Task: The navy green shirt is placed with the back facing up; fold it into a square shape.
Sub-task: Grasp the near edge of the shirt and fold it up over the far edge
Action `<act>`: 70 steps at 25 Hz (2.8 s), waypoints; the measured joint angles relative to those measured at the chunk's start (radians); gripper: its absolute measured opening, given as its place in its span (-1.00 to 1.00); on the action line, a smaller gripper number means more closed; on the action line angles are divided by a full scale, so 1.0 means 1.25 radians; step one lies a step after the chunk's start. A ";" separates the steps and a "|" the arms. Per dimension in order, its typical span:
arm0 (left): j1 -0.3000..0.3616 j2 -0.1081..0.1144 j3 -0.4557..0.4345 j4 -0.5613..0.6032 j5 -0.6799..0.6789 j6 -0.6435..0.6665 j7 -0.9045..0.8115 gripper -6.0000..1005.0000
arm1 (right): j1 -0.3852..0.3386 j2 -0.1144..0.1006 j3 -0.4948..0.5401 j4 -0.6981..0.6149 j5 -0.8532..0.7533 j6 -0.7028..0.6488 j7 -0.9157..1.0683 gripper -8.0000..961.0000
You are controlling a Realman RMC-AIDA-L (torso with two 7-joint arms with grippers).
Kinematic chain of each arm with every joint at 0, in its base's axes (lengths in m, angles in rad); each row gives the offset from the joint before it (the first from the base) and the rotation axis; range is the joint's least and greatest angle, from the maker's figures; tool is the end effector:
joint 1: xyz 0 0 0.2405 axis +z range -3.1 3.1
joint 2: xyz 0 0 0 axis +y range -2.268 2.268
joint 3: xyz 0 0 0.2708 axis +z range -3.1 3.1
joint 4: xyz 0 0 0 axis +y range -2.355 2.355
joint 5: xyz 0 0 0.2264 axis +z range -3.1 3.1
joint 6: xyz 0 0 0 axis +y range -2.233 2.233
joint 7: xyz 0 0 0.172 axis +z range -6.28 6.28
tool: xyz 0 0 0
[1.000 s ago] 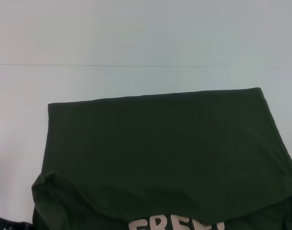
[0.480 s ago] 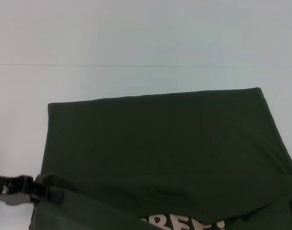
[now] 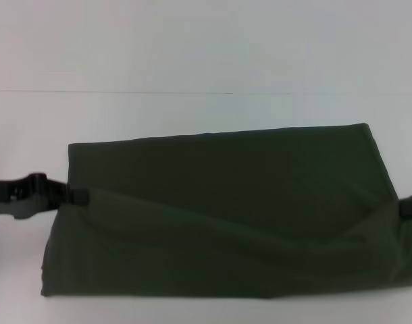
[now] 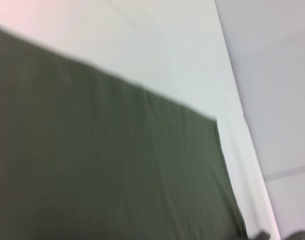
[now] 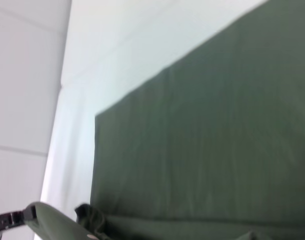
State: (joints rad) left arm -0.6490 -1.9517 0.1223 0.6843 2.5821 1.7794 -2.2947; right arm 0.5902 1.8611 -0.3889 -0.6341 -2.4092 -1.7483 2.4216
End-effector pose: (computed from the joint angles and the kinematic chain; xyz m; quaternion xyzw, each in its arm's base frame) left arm -0.3217 0.3569 0.0505 -0.7300 -0.6484 -0.2086 0.0563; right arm 0.3323 0.3554 0.0684 -0.7161 0.6754 0.1685 0.0509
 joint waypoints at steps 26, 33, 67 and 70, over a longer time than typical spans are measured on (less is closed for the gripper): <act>-0.019 -0.081 0.008 -0.126 -0.229 -0.469 0.153 -0.93 | 0.079 0.092 -0.011 0.064 0.154 0.487 -0.089 -0.67; -0.027 -0.109 0.009 -0.128 -0.230 -0.533 0.194 -0.93 | 0.110 0.112 -0.057 0.066 0.160 0.601 -0.101 -0.65; -0.073 -0.167 0.010 -0.190 -0.342 -0.804 0.309 -0.91 | 0.161 0.180 -0.165 0.132 0.299 0.901 -0.243 -0.55; -0.065 -0.168 0.006 -0.215 -0.405 -0.822 0.371 -0.89 | 0.159 0.180 -0.165 0.137 0.316 0.906 -0.260 -0.54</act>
State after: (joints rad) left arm -0.7303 -2.1616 0.1298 0.4150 2.0754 0.7517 -1.8316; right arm 0.7892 2.0861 -0.5951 -0.4631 -2.0141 -0.6160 2.0961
